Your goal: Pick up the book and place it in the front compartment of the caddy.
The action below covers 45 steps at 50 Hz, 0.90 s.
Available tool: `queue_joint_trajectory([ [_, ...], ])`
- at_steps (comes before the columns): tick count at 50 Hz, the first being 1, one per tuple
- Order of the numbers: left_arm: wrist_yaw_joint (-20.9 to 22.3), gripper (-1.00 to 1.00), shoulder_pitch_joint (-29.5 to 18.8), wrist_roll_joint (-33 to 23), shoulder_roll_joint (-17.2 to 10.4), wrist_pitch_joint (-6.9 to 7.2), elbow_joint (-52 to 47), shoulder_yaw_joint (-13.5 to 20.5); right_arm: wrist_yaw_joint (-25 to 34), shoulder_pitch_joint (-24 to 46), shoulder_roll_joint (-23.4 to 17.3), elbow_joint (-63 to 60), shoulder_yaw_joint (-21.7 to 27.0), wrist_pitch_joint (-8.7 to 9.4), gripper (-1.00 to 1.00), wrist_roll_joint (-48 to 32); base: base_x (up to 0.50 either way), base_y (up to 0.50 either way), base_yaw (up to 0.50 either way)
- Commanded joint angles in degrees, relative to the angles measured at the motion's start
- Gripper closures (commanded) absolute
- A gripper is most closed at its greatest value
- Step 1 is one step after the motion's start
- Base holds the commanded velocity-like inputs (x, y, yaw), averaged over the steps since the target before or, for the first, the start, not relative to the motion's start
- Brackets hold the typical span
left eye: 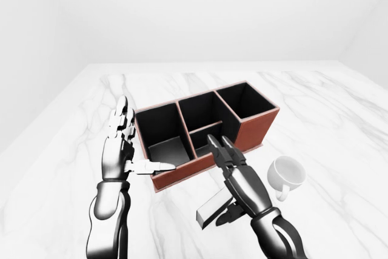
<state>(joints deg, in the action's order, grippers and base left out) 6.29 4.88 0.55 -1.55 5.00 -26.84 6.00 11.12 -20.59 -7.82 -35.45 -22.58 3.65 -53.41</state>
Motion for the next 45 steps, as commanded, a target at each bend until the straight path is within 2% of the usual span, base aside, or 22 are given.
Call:
queue_joint_trajectory([
  [1, 0.0, -1.0, 0.0, -0.1, 0.0, 0.0, 0.4, -0.1, -1.0, 0.9, 0.2, 2.0, -0.9, -0.31, -1.0, -0.8, 0.0, 0.0, 0.0],
  [45, 0.8, -1.0, 0.0, 0.0, -0.2, 0.0, -1.3, 0.7, -5.8, 0.4, -1.2, 8.8, -4.4, -2.79, -1.0, -2.2, 0.0, 0.0, 0.0],
])
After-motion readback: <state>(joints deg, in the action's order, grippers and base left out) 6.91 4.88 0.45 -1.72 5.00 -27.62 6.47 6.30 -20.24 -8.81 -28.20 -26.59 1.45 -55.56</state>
